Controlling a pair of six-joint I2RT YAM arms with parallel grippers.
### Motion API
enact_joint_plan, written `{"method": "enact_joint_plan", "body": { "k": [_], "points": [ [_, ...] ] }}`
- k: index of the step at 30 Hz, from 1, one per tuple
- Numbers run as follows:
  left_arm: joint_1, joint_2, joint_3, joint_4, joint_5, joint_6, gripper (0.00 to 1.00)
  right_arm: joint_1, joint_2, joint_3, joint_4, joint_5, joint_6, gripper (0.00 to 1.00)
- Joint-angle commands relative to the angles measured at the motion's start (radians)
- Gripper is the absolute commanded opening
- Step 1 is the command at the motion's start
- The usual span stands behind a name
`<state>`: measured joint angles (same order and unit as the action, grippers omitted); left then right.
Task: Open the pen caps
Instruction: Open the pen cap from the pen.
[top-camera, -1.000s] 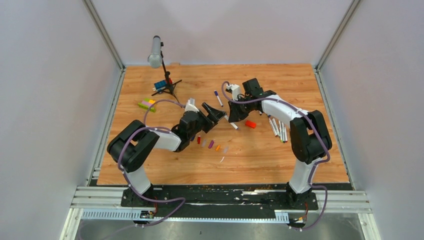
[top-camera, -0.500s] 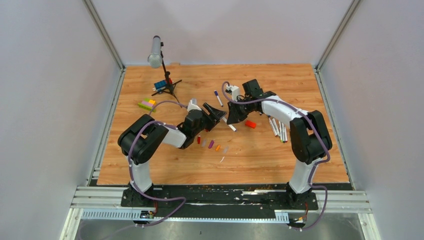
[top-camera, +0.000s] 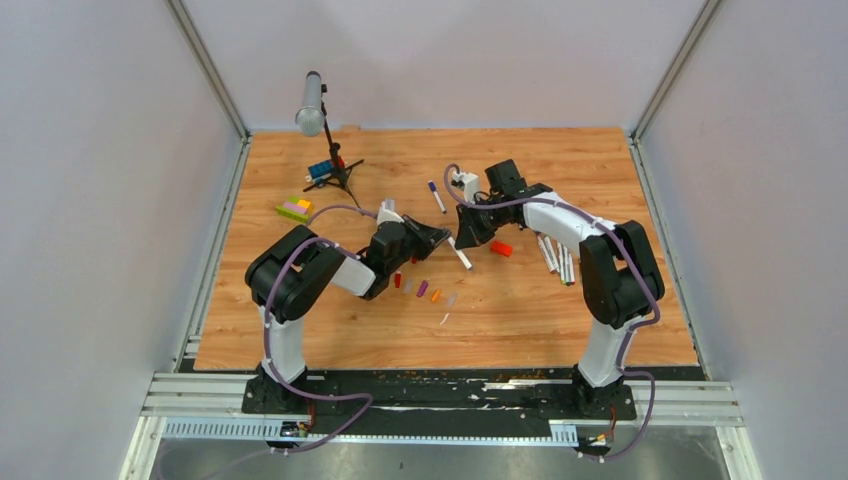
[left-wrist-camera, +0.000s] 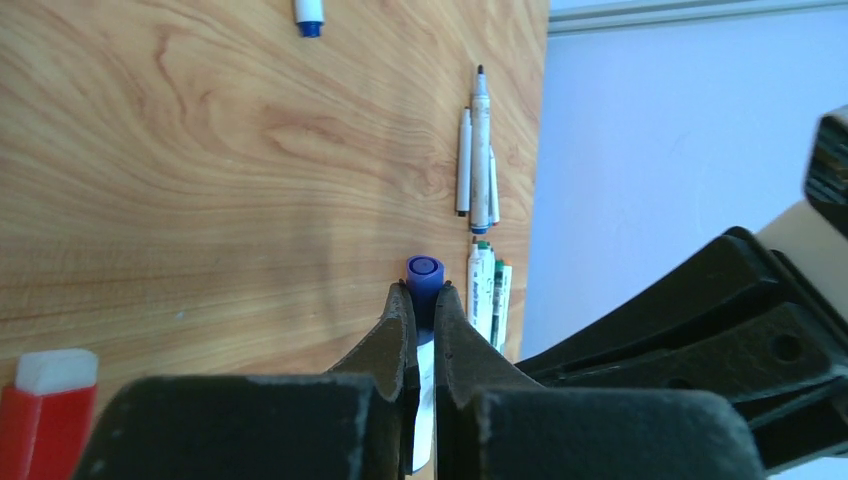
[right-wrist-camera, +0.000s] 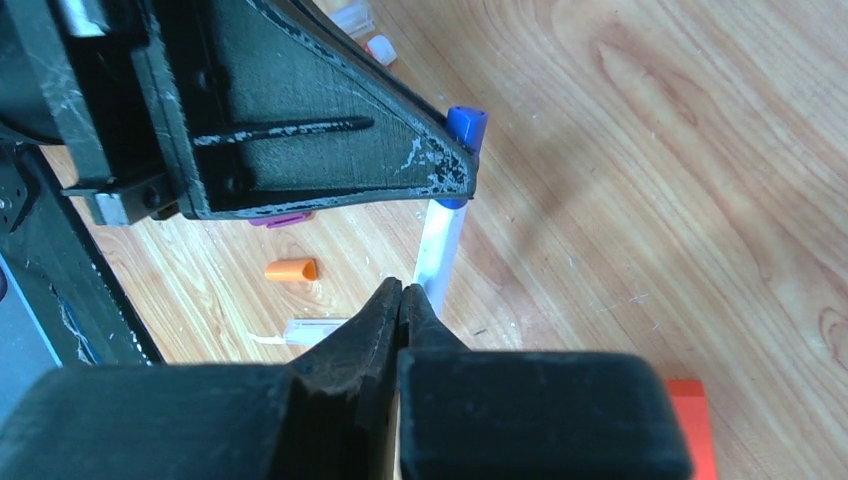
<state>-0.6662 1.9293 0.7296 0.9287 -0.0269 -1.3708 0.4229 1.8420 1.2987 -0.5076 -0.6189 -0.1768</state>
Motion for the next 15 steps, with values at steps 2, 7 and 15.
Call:
{"method": "enact_joint_plan", "body": {
  "k": [2,7,15],
  "points": [
    [-0.003,-0.015,-0.001,0.094,-0.007,0.011,0.00,0.005,-0.051,-0.010,0.036,-0.008,-0.011,0.02],
    [-0.003,-0.031,-0.015,0.114,0.004,0.047,0.00,-0.001,-0.060,0.015,-0.035,-0.060,-0.082,0.27],
    [-0.004,-0.072,-0.052,0.143,0.054,0.114,0.00,-0.001,-0.115,-0.024,-0.047,-0.020,-0.177,0.51]
  ]
}}
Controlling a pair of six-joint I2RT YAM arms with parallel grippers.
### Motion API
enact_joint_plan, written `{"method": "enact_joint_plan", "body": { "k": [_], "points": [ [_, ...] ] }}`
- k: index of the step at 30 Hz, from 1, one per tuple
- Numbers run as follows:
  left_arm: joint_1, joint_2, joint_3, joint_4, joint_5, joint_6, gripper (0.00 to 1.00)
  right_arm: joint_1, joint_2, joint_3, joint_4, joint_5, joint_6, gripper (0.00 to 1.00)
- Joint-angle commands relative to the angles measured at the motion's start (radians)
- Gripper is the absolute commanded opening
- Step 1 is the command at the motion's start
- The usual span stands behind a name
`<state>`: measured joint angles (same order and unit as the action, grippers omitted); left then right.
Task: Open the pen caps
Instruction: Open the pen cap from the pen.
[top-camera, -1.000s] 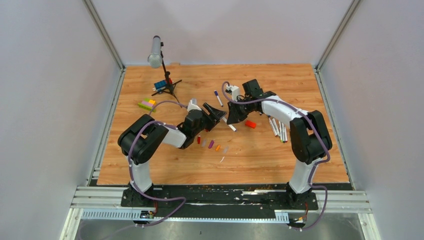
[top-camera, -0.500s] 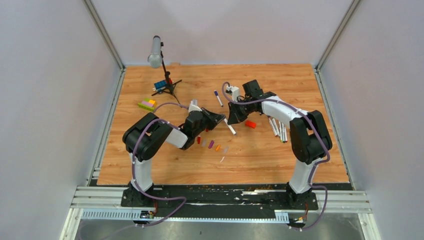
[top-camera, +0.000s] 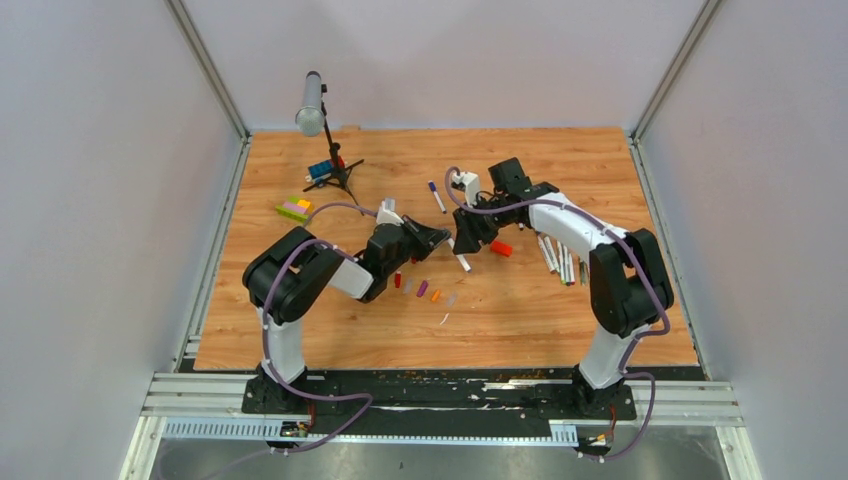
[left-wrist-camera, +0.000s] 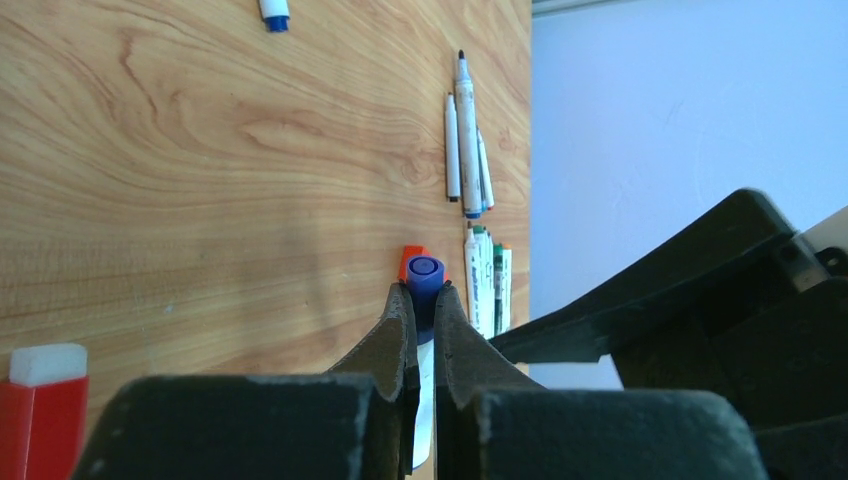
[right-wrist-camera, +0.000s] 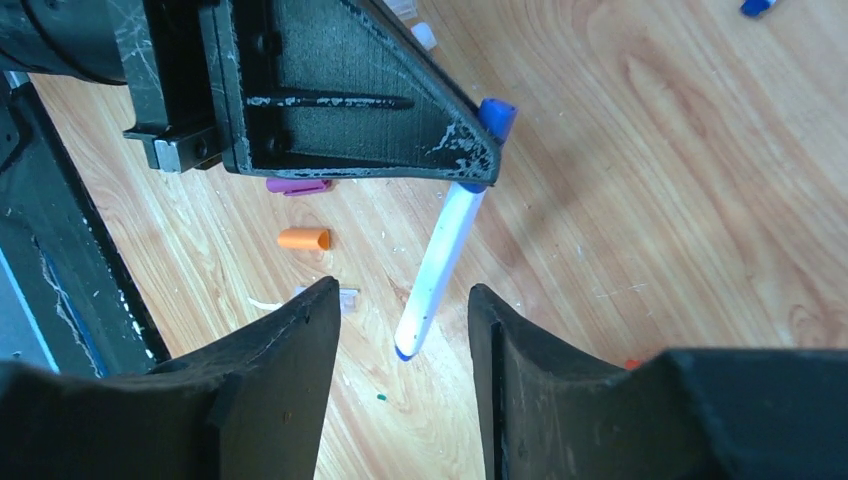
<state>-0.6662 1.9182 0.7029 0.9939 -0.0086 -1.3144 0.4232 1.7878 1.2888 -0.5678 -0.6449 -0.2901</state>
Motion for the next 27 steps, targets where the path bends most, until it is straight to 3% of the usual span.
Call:
{"method": "enact_joint_plan", "body": {
  "k": [1,9,14,16,18,19,27],
  "points": [
    [-0.005,-0.064,-0.029,0.094,0.043,0.059,0.00,-0.001,-0.054,-0.020,0.020,0.006,-0.060,0.51],
    [-0.022,-0.084,-0.073,0.196,0.036,0.043,0.00,0.020,0.008,-0.017,0.028,-0.022,-0.005,0.49],
    [-0.024,-0.086,-0.074,0.235,0.023,0.029,0.00,0.031,0.021,-0.033,0.054,-0.075,0.040,0.39],
    [-0.024,-0.090,-0.074,0.247,0.012,0.024,0.00,0.041,0.028,-0.038,0.058,-0.082,0.046,0.29],
    [-0.024,-0.103,-0.077,0.252,0.011,0.020,0.00,0.047,0.033,-0.037,0.054,-0.091,0.048,0.03],
    [-0.023,-0.113,-0.083,0.258,-0.003,0.021,0.00,0.048,0.032,-0.038,0.049,-0.099,0.048,0.00],
    [0.047,-0.320,-0.227,0.213,-0.271,0.057,0.00,0.066,-0.009,-0.156,0.054,-0.223,0.064,0.00]
  ]
}}
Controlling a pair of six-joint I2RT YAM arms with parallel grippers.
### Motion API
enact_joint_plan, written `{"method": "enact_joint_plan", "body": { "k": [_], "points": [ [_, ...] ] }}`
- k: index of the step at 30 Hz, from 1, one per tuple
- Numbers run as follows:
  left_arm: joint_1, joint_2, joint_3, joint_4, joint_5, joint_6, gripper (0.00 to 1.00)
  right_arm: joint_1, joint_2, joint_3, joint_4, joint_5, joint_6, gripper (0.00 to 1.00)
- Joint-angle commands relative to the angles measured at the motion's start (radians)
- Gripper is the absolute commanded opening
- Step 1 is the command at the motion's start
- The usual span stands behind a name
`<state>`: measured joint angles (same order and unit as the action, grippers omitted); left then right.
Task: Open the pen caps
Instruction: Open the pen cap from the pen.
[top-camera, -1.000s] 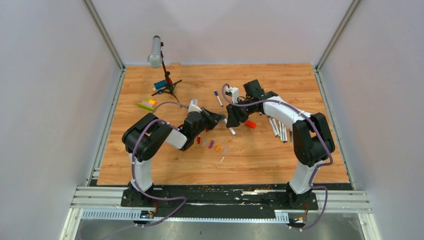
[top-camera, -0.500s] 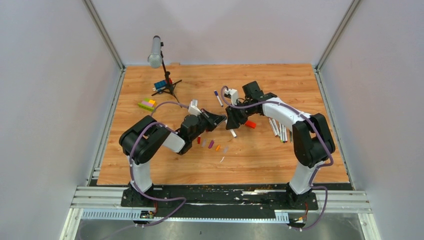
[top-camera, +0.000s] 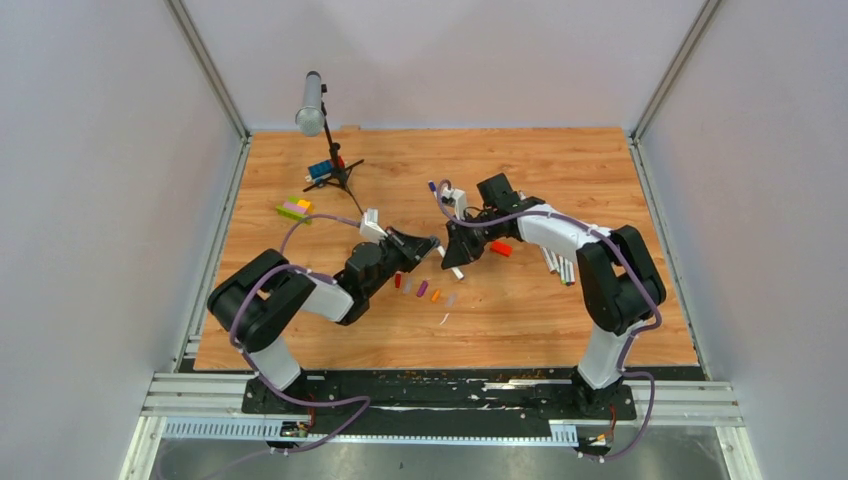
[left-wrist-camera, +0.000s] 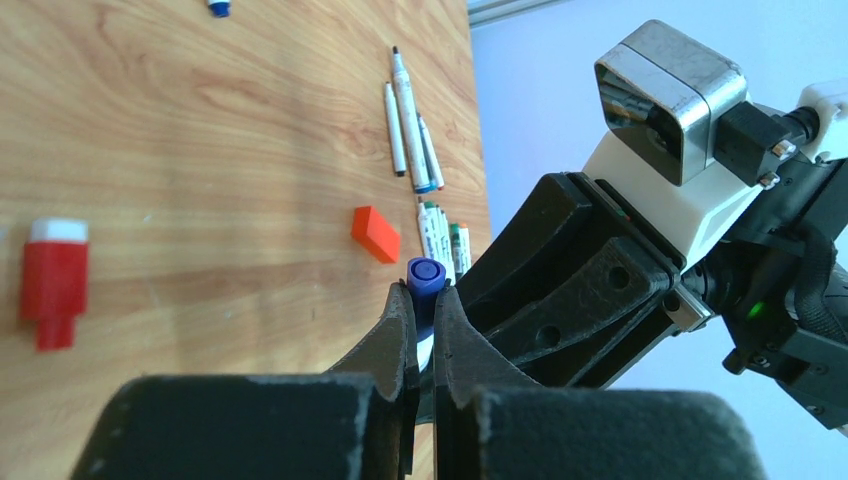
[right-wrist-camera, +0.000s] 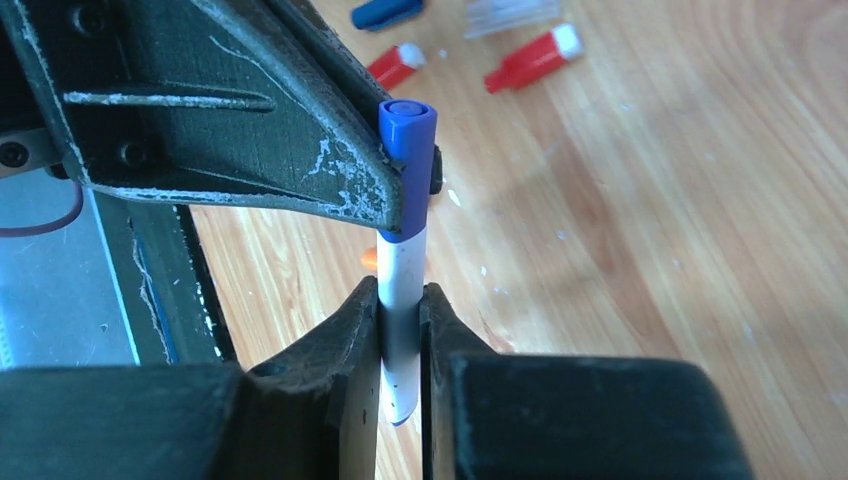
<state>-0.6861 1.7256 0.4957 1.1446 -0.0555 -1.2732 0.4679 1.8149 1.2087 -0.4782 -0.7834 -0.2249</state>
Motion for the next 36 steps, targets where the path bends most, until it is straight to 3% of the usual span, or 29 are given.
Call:
{"method": "enact_joint_plan", "body": {
  "k": [1,9,21,32,36],
  "points": [
    [0.078,-0.158,-0.024,0.032,-0.245,0.020,0.00,0.030,-0.042,-0.082,-0.036,-0.087,-0.004,0.00],
    [0.106,-0.384,-0.072,-0.168,-0.384,0.107,0.00,0.058,-0.078,-0.079,-0.055,-0.089,-0.047,0.00],
    [0.159,-0.620,-0.162,-0.346,-0.513,0.086,0.00,0.120,-0.101,-0.067,-0.139,-0.066,-0.179,0.00],
    [0.240,-0.766,-0.177,-0.497,-0.482,0.078,0.00,0.146,-0.176,-0.072,-0.211,-0.027,-0.325,0.00],
    [0.241,-0.787,-0.161,-0.532,-0.368,0.147,0.00,0.128,-0.198,-0.052,-0.235,0.004,-0.341,0.00]
  ]
}}
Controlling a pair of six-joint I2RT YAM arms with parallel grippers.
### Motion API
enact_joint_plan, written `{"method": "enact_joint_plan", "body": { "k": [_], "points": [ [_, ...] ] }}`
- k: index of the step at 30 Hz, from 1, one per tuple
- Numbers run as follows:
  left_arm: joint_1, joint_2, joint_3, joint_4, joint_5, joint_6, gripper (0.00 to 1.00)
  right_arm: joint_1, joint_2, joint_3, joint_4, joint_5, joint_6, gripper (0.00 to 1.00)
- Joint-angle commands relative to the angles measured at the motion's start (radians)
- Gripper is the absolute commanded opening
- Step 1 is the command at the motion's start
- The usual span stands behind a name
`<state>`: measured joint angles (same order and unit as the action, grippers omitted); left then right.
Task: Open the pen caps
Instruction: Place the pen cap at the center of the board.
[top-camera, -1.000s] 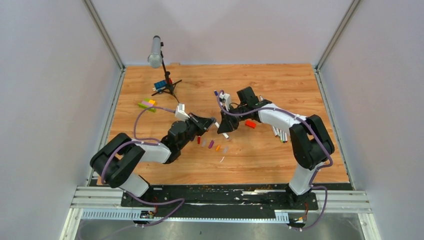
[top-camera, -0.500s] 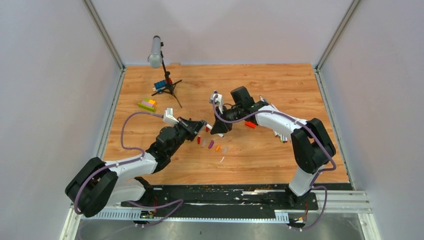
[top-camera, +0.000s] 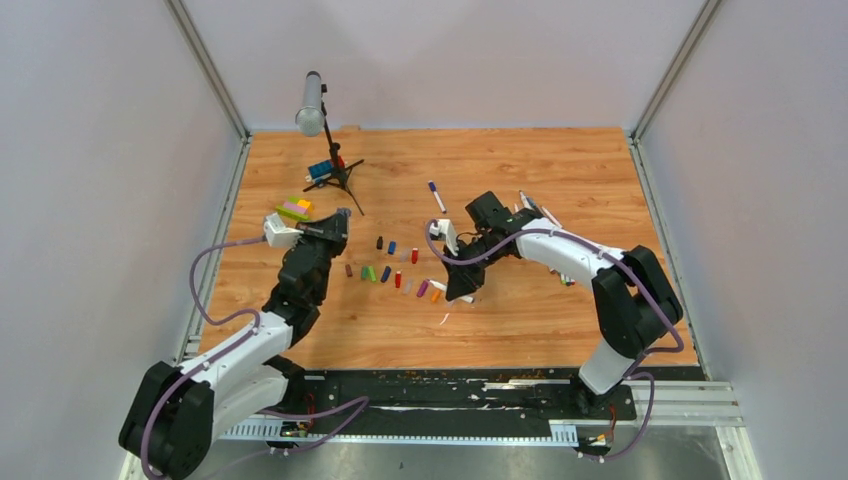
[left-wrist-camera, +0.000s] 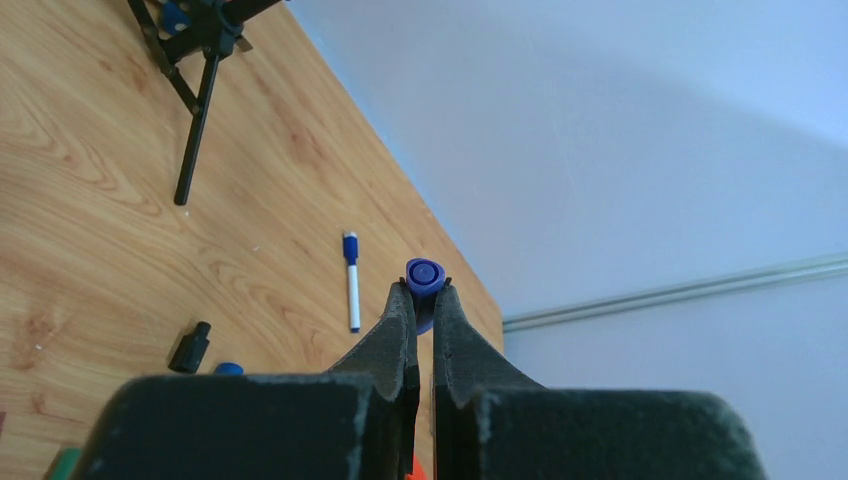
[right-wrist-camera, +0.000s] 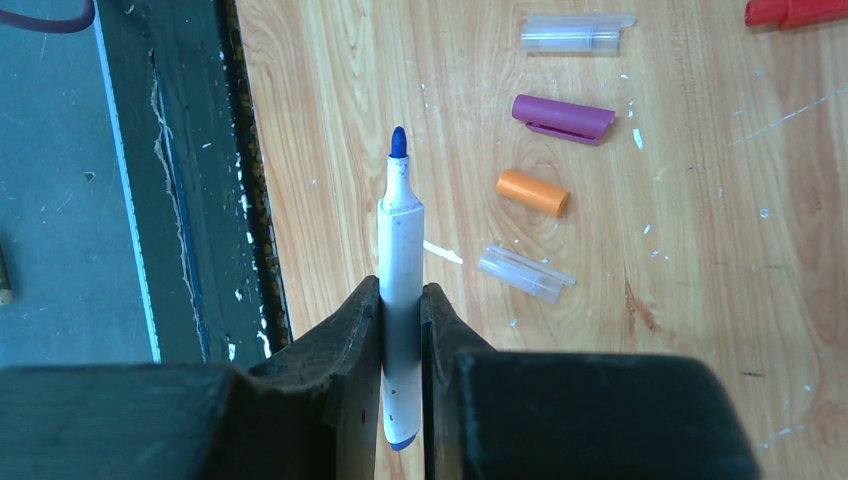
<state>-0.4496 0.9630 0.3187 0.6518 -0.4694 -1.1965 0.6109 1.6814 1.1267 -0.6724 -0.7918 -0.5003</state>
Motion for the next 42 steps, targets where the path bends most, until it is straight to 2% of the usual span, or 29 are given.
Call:
{"method": "enact_joint_plan", "body": {
  "k": [1,8,14,17,22,27,34,42],
  "points": [
    [0.005,-0.026,0.026,-0.064,0.087,0.094,0.00,-0.028,-0.067,0.032,-0.044,0.010,-0.070,0.00],
    [0.005,0.004,0.056,-0.189,0.407,0.199,0.00,-0.138,-0.090,0.046,-0.068,0.003,-0.106,0.00],
    [-0.002,0.127,0.110,-0.215,0.587,0.267,0.00,-0.267,-0.122,0.038,-0.049,-0.018,-0.081,0.00],
    [-0.041,0.215,0.173,-0.249,0.628,0.317,0.00,-0.331,-0.134,0.034,-0.037,-0.039,-0.067,0.00],
    [-0.130,0.378,0.303,-0.350,0.625,0.415,0.00,-0.409,-0.158,0.017,-0.007,-0.055,-0.038,0.00],
    [-0.203,0.525,0.481,-0.537,0.556,0.525,0.00,-0.451,-0.161,0.011,0.004,-0.070,-0.027,0.00],
    [-0.257,0.717,0.688,-0.744,0.475,0.625,0.01,-0.469,-0.160,0.007,0.008,-0.079,-0.023,0.00],
    [-0.291,0.848,0.847,-0.944,0.342,0.708,0.04,-0.480,-0.155,0.004,0.010,-0.084,-0.024,0.00]
  ]
}}
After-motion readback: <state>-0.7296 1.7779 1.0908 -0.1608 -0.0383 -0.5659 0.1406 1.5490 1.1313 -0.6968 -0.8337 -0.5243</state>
